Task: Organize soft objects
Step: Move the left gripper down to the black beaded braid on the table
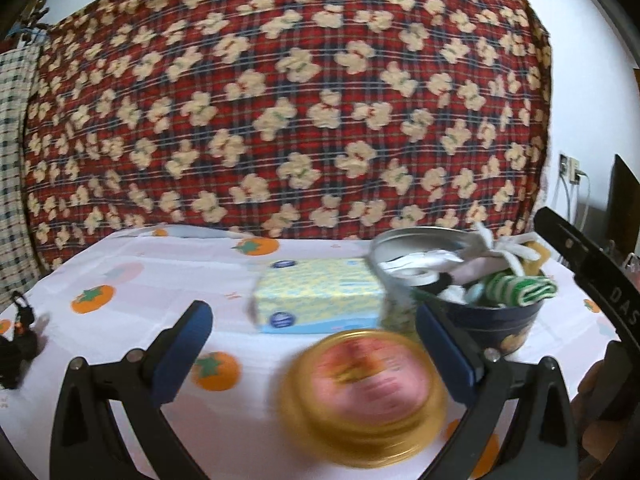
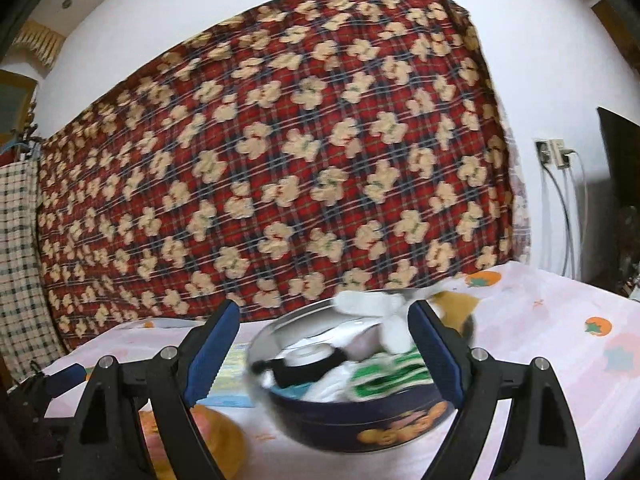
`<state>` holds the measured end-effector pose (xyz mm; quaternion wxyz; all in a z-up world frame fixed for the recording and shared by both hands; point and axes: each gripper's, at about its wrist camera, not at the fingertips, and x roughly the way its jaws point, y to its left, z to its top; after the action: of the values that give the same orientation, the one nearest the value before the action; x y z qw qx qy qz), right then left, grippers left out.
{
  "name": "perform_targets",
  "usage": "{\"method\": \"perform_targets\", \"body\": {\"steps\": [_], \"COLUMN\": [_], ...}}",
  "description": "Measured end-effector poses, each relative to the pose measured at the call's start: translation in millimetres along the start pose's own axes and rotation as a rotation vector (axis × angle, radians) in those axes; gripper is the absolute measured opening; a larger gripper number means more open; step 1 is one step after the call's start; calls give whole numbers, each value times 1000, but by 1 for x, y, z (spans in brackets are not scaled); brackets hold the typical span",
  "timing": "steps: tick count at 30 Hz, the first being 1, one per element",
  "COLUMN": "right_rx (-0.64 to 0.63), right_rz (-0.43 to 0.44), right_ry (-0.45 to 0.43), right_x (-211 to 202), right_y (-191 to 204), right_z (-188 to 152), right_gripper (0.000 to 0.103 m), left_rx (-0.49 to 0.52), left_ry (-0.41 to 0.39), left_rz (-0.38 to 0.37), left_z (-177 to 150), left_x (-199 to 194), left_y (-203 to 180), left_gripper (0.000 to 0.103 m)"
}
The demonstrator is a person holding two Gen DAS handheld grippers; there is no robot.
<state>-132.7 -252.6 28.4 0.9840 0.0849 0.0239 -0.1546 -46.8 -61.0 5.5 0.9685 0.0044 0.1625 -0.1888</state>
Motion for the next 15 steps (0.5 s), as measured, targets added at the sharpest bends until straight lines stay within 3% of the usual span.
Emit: {"method": "perform_targets", "body": {"steps": [9,15], "right_rx": [-32,-47], "right_rz": [146,258], "right_ry": [52,91], "right_x": [2,2], "right_y": [65,116], "right_z": [-14,-26], "right_gripper": [88,88], "left_rx": [-31,-89], "left_ry": [29,68], "left_rz": [136,276], "left_z": [-6,-15], "left_x": [-17,-35], "left_y": [72,144], "left_gripper": [103,103]}}
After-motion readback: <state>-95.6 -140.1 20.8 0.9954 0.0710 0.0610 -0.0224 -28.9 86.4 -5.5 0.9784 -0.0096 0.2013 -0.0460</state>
